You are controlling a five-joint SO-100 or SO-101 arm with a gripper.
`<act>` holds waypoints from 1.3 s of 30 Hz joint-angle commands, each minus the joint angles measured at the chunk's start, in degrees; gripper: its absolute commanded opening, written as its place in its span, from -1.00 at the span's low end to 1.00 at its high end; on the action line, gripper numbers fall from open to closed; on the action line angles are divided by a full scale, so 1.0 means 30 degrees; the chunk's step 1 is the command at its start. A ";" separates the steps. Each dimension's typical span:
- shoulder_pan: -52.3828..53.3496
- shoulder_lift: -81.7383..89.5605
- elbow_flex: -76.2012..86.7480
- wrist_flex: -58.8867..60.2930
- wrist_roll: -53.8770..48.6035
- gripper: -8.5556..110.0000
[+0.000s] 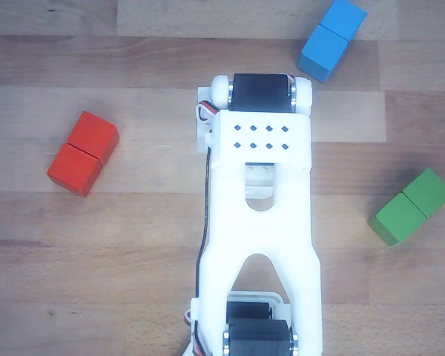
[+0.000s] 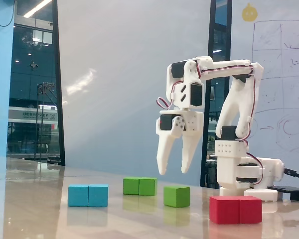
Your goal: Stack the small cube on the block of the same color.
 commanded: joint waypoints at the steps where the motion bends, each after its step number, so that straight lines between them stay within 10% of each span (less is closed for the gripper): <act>1: 0.0000 -0.0410 -0.1172 0.0176 -0.0146 -0.40; 39: 0.0088 -0.4365 0.1611 -0.3867 -0.0176 -0.38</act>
